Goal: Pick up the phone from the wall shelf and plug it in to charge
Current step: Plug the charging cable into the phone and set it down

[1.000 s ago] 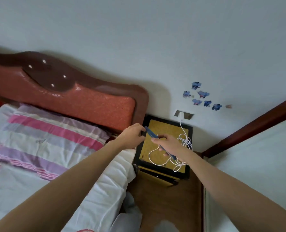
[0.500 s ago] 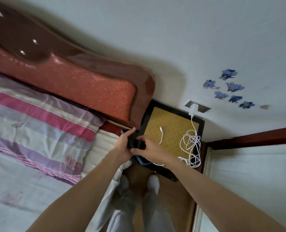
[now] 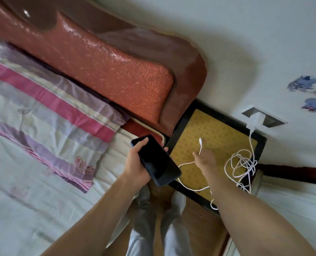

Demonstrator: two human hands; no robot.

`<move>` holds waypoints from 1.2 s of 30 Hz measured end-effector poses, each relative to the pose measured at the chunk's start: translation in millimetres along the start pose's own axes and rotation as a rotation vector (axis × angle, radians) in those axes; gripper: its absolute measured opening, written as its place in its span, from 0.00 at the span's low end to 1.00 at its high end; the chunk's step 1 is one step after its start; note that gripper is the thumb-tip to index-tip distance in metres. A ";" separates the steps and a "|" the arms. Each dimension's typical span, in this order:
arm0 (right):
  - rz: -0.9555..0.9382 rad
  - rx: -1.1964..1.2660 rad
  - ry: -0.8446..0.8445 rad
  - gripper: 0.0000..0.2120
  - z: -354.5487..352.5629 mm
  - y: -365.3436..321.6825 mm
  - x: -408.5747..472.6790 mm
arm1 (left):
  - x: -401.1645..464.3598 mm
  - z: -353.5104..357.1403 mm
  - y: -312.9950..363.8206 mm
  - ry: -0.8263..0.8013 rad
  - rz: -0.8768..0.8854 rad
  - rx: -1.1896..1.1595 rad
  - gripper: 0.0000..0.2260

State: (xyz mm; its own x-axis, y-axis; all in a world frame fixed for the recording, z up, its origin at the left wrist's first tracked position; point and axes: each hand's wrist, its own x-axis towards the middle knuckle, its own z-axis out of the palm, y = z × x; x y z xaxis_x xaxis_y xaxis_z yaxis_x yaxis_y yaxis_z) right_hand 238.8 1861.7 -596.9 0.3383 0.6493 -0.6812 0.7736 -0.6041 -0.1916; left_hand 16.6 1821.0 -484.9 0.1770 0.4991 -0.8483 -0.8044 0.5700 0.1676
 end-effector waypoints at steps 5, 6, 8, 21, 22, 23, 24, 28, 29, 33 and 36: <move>-0.001 0.143 0.019 0.12 1.6 2.9 -11.2 | -21.2 18.8 19.8 -0.016 0.075 -0.012 0.14; 0.000 0.193 0.017 0.11 -2.0 1.7 -19.0 | -25.7 23.4 23.6 -0.026 0.084 -0.039 0.12; -0.004 0.308 0.041 0.10 -11.8 -3.5 -41.2 | -35.2 32.1 29.3 -0.029 0.101 -0.089 0.12; -0.560 1.019 -0.195 0.15 -134.7 -13.9 -264.8 | -130.6 119.3 24.3 -0.156 0.147 -0.225 0.15; -0.607 0.995 -0.173 0.14 -143.7 -15.1 -277.3 | -138.0 126.2 22.0 -0.167 0.150 -0.222 0.16; -0.648 0.973 -0.158 0.13 -151.9 -16.2 -288.7 | -145.5 132.3 19.7 -0.184 0.156 -0.226 0.17; -0.676 0.955 -0.139 0.13 -159.0 -16.9 -297.6 | -151.7 137.6 16.9 -0.199 0.161 -0.225 0.19; -0.680 0.940 -0.071 0.12 -176.1 -13.5 -318.5 | -175.2 154.3 2.0 -0.219 0.150 -0.202 0.22; -0.667 0.937 -0.051 0.12 -178.7 -11.1 -321.6 | -179.5 157.0 -2.3 -0.222 0.151 -0.193 0.22; -0.668 0.900 -0.015 0.16 -185.8 1.3 -332.3 | -189.1 164.7 -17.6 -0.234 0.173 -0.153 0.26; -0.671 0.925 -0.014 0.18 -188.1 10.2 -340.2 | -194.9 169.8 -29.1 -0.257 0.179 -0.096 0.27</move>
State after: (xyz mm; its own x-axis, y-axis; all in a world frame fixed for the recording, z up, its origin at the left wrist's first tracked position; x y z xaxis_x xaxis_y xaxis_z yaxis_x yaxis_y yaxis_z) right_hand 232.5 1721.5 -234.1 -0.0048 0.9678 -0.2517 0.1034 -0.2499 -0.9627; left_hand 101.8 1818.0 -239.2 0.1555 0.7415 -0.6526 -0.8833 0.4001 0.2442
